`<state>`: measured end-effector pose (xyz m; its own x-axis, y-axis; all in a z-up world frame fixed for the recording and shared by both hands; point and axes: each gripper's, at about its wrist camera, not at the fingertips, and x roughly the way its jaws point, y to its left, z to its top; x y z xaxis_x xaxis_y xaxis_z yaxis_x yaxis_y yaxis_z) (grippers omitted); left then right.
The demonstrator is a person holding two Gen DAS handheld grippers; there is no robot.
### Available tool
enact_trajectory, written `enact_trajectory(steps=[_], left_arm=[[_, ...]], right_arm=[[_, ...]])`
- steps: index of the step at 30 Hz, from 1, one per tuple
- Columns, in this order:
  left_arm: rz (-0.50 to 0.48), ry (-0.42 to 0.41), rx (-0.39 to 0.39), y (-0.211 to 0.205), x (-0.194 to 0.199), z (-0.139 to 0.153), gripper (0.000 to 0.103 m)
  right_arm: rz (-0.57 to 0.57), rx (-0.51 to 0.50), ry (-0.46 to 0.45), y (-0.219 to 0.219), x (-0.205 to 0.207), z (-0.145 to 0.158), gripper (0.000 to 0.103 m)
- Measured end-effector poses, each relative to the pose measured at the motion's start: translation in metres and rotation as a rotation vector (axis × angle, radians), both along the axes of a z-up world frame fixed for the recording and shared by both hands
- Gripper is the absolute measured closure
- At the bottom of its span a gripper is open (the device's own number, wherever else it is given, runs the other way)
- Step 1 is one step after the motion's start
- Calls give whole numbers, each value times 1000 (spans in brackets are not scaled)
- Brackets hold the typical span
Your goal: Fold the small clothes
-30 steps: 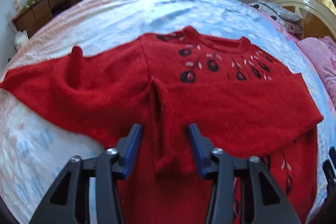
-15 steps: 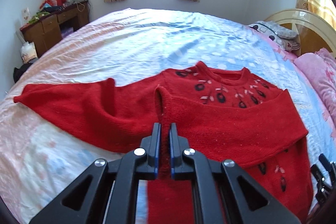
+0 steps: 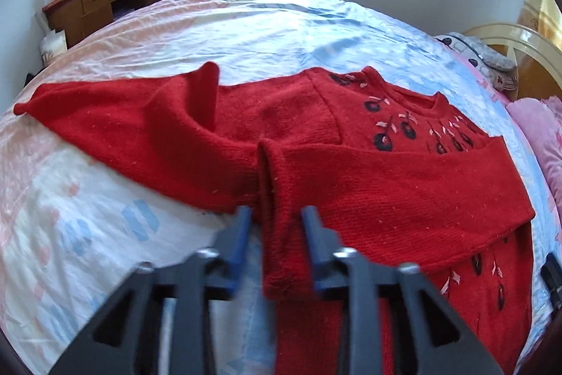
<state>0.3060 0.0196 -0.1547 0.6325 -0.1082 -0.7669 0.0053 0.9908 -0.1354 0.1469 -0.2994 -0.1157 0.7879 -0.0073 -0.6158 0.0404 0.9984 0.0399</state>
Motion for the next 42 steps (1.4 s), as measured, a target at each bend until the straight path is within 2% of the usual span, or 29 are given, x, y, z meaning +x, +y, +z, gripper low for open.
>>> enact_trajectory(steps=[2,4,6,7,10,13,14,15,18,19,22,24,26,27,29,32,36,37,42], left_arm=[[18,-10,-3,5,-2,3,58],[40,-26,-3,12,-6,7,58],[73,-32,55,15,-5,6,46],[85,-30,90,15,-4,4,44],[81,-20,113,12,-2,-2,44],[69,-56,176,6,-6,-4,41],[69,-68,199,5,-8,-6,38],[68,-73,204,5,-8,-6,37],[52,-81,178,11,-13,-1,37],[53,-85,171,13,-16,2,36],[64,-97,144,20,-20,9,25],[72,-93,138,28,-22,12,22],[86,-85,134,39,-23,14,22],[105,-80,136,50,-23,15,22],[140,-86,141,66,-24,15,21],[211,-81,185,96,-18,12,20],[328,-54,201,150,-5,9,20],[362,-50,192,166,-2,10,20],[538,-52,91,246,16,16,22]], right_arm=[[52,48,-22,3,10,19,41],[115,81,3,9,31,32,34],[152,95,9,13,56,39,34],[161,87,25,15,70,38,34],[119,60,119,13,107,20,34],[66,134,248,-3,126,-16,34],[54,139,224,-7,122,-21,34],[67,127,187,-6,115,-21,34],[59,59,182,0,103,-11,34],[53,70,169,1,100,-6,34],[103,120,130,9,99,9,34],[110,61,180,20,111,-1,32],[103,44,321,24,129,-27,32],[95,28,267,25,126,-23,32],[86,23,264,32,121,-16,32],[115,45,197,43,117,-6,32],[137,20,224,57,126,-19,32],[134,23,226,59,124,-22,32],[126,-81,98,82,99,-34,22]])
